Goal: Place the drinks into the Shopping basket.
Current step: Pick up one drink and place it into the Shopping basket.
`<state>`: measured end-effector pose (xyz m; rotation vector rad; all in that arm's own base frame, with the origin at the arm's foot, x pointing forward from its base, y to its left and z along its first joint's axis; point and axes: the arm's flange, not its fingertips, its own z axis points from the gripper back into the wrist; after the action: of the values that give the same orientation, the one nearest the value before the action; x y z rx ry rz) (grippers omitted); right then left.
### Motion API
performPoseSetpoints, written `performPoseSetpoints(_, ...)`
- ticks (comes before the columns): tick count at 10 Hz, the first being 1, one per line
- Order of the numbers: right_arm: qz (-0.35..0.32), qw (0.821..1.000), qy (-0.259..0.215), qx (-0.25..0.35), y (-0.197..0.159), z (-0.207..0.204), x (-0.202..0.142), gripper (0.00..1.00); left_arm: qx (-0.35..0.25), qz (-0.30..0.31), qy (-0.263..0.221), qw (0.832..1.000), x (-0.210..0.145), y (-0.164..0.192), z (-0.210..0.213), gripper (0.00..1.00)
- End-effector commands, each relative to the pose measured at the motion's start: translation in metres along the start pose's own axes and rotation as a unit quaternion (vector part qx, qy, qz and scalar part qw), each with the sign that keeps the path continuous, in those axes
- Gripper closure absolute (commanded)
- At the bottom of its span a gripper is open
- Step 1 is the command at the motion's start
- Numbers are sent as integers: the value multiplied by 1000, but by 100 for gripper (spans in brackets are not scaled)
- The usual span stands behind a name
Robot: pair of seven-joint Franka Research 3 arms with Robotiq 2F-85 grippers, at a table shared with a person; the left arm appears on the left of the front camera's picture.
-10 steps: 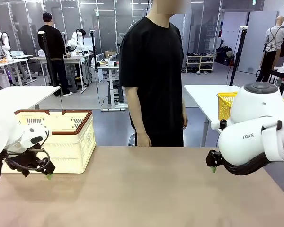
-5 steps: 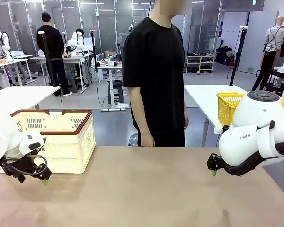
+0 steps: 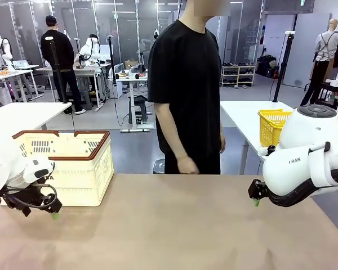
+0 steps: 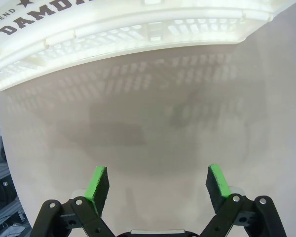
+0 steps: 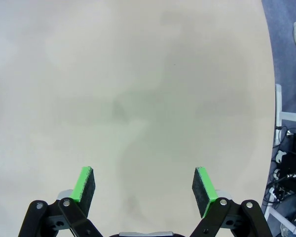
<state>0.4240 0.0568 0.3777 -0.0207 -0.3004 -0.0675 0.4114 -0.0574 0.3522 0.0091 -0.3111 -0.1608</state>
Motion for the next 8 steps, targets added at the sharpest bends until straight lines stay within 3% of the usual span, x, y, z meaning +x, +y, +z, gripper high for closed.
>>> performPoseSetpoints(1, -1, 1000, 3, 2, 1, -3, -1, 0, 0, 2, 3, 1000, -1, 1, -1, 0)
performPoseSetpoints(8, -1, 1000, 3, 2, 1, -3, -1, 0, 0, 2, 3, 1000, -1, 1, -1, 0)
